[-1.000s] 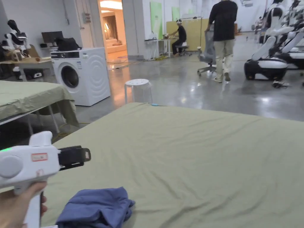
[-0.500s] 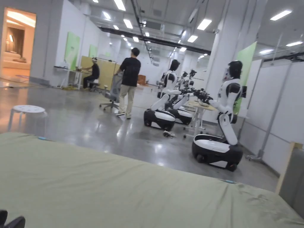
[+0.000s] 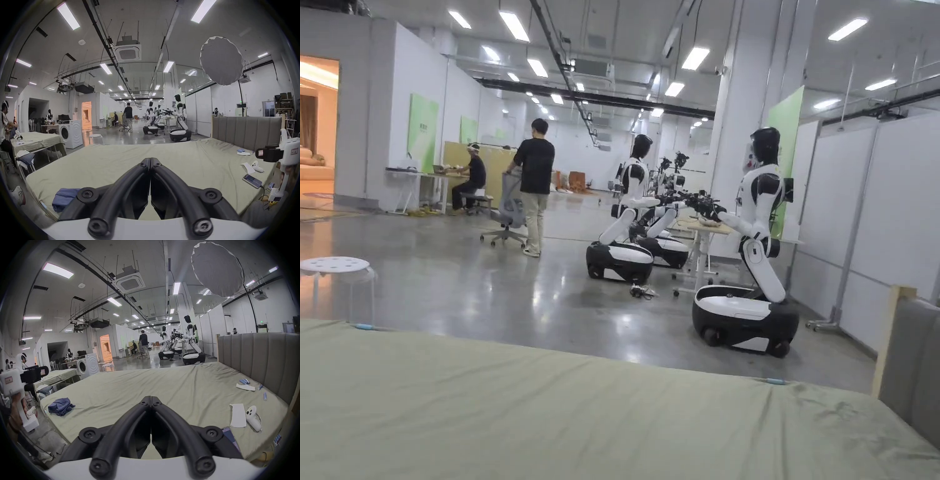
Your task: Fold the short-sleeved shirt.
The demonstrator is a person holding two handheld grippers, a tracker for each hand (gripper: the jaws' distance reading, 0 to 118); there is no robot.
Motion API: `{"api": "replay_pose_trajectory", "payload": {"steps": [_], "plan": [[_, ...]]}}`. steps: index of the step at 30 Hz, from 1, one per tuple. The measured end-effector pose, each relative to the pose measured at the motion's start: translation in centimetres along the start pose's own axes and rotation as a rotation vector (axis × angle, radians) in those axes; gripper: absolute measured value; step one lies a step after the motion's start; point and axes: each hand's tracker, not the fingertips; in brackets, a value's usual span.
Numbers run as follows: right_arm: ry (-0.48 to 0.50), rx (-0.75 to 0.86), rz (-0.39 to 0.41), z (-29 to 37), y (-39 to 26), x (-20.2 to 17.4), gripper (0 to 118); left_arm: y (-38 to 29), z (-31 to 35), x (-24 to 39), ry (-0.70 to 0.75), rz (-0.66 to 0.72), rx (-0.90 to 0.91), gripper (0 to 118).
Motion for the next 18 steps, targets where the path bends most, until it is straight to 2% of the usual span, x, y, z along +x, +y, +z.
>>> {"api": "replay_pose_trajectory", "payload": {"steps": [6, 12, 18], "plan": [[-0.006, -0.012, 0.001, -0.24, -0.08, -0.03, 0, 0.40, 0.28, 0.19, 0.006, -0.021, 0.004, 0], [-0.056, 0.004, 0.042, -0.18, 0.11, -0.52, 0, 0.53, 1.01, 0.29, -0.024, 0.020, -0.001, 0], [-0.059, 0.012, 0.008, 0.03, 0.46, -0.30, 0, 0.66, 0.88, 0.22, -0.033, 0.026, -0.010, 0]]}}
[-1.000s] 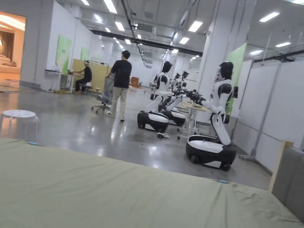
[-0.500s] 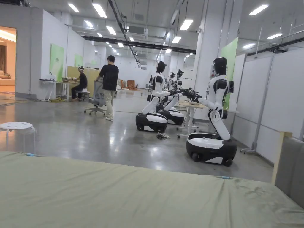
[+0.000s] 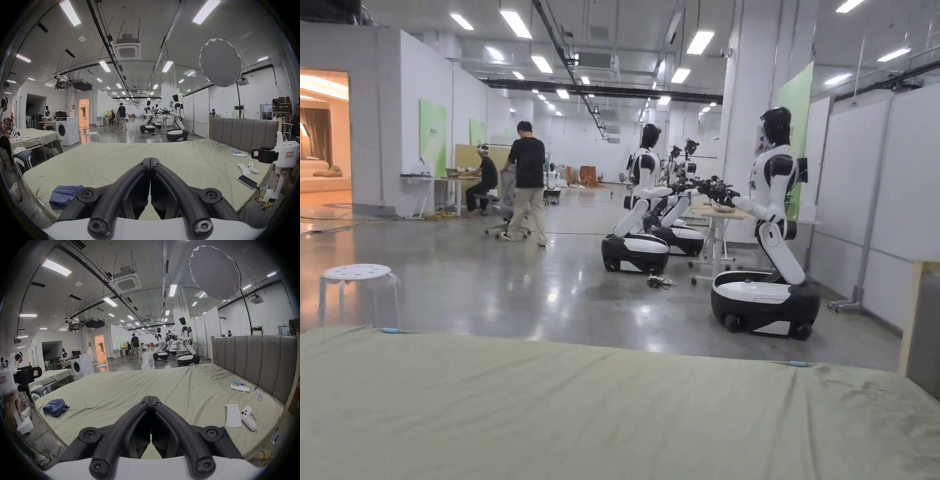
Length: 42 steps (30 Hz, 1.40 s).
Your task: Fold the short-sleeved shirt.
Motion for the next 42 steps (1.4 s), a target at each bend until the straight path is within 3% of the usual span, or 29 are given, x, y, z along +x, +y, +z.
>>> {"api": "replay_pose_trajectory", "payload": {"steps": [3, 5, 6, 7, 8, 10, 12, 36, 39, 42], "plan": [[-0.003, 0.011, -0.022, 0.1, 0.0, 0.2, 2, 0.2, 0.0, -0.1, -0.010, -0.003, 0.007, 1], [-0.006, 0.019, -0.040, 0.2, 0.2, 0.5, 35, 0.2, 0.1, -0.2, -0.015, -0.012, 0.016, 27], [0.002, 0.020, -0.056, 0.2, 0.3, 0.7, 46, 0.3, 0.3, -0.3, -0.021, -0.020, 0.023, 41], [0.008, 0.022, -0.066, 0.3, 0.4, 0.9, 58, 0.3, 0.4, -0.2, -0.040, -0.013, 0.018, 66], [0.001, 0.024, -0.073, 0.4, 0.4, 1.1, 70, 0.6, 0.5, -0.2, -0.045, 0.000, 0.014, 82], [-0.025, 0.032, -0.062, 0.8, 0.9, 0.9, 106, 0.9, 1.0, 0.0, -0.056, 0.006, 0.033, 88], [-0.023, 0.046, -0.039, 1.1, 1.2, 0.8, 118, 1.2, 1.3, 0.2, -0.036, -0.002, 0.057, 88], [0.012, 0.031, 0.047, 0.7, 0.9, -0.6, 118, 1.2, 1.5, -0.7, 0.033, 0.010, 0.048, 88], [0.006, -0.002, 0.012, 0.1, 1.2, -0.6, 118, 1.2, 1.5, -0.8, 0.031, 0.018, 0.045, 88], [-0.027, -0.089, -0.089, -0.8, 1.8, -0.3, 118, 1.1, 1.5, -0.9, 0.030, 0.026, 0.042, 88]]}}
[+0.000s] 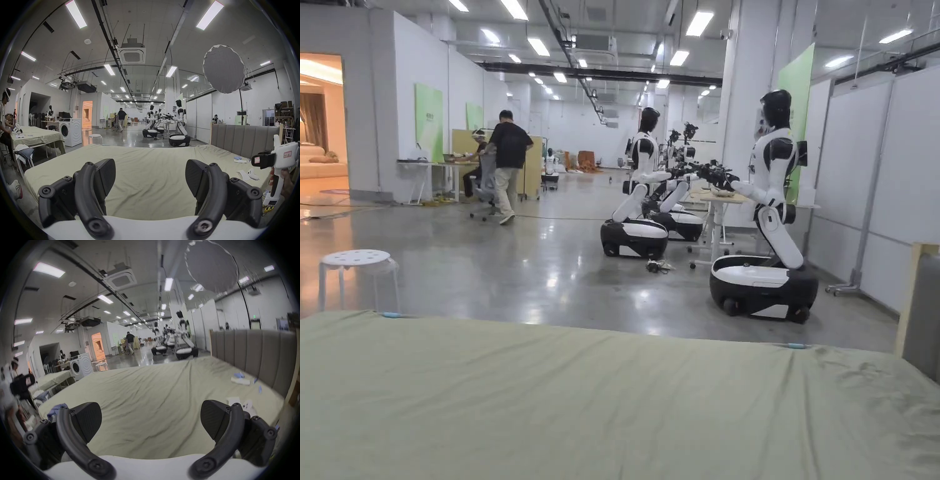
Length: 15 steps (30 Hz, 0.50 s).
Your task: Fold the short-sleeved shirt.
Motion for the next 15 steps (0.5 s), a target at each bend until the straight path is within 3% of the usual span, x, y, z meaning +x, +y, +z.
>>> {"api": "replay_pose_trajectory", "payload": {"steps": [2, 3, 7, 11, 15], "plan": [[0.010, -0.021, -0.101, -0.3, 0.2, 0.5, 118, 0.0, 0.1, 0.0, -0.001, 0.000, -0.001, 88], [-0.035, -0.050, -0.150, -0.5, 0.4, 0.5, 118, 0.0, 0.1, 0.0, -0.001, 0.000, -0.001, 88], [-0.059, -0.153, -0.264, -0.8, 1.7, 0.7, 118, 0.1, -0.1, -0.3, -0.041, 0.050, -0.007, 88], [0.001, -0.124, -0.302, -0.3, 1.8, 1.6, 118, 0.2, -0.2, -0.1, -0.047, 0.057, -0.001, 88], [-0.075, -0.125, -0.296, -0.1, 1.8, 1.1, 118, 0.2, -0.3, 0.1, -0.053, 0.050, -0.005, 88]]}}
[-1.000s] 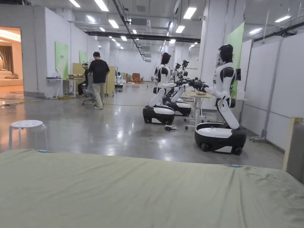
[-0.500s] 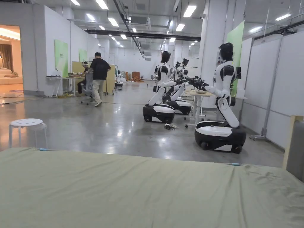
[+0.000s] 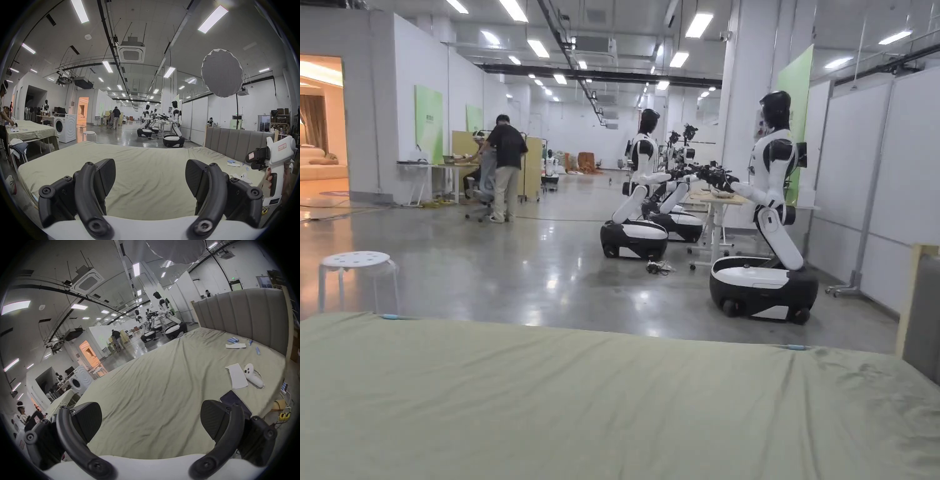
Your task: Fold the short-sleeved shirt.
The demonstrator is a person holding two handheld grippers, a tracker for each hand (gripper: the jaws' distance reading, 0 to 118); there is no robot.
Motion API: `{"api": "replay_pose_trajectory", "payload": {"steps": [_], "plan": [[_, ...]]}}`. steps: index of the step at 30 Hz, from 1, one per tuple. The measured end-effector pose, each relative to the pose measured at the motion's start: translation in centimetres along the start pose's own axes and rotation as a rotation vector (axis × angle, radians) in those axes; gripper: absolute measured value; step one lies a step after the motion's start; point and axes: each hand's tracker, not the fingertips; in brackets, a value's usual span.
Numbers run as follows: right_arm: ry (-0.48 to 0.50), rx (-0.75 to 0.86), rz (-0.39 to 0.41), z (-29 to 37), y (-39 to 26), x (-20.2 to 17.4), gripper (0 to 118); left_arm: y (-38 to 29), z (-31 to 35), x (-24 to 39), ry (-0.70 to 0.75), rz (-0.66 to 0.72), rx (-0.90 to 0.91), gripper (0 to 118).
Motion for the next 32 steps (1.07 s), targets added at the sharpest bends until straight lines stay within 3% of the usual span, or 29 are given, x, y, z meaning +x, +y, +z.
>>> {"api": "replay_pose_trajectory", "payload": {"steps": [4, 8, 19, 22, 26, 32], "plan": [[-0.005, -0.025, 0.018, -0.2, -0.3, -0.2, 118, -0.2, -0.1, 0.1, -0.012, 0.006, -0.013, 88], [0.069, -0.040, 0.069, -0.5, -0.8, -0.2, 118, -0.2, -0.2, 0.2, -0.021, -0.004, -0.016, 88], [0.066, -0.015, 0.167, -0.8, -1.9, -1.8, 118, -0.5, -0.2, 0.0, -0.018, -0.005, -0.021, 88], [-0.016, 0.004, 0.182, -1.1, -2.0, -2.1, 118, -0.6, -0.1, -0.1, -0.017, -0.006, -0.022, 88], [-0.022, 0.035, 0.180, -0.9, -2.3, -2.1, 118, -0.6, -0.2, -0.1, -0.016, -0.006, -0.025, 88], [0.104, 0.027, 0.148, -0.3, -2.0, -2.0, 118, -0.6, -0.1, 0.0, -0.013, -0.007, -0.022, 88]]}}
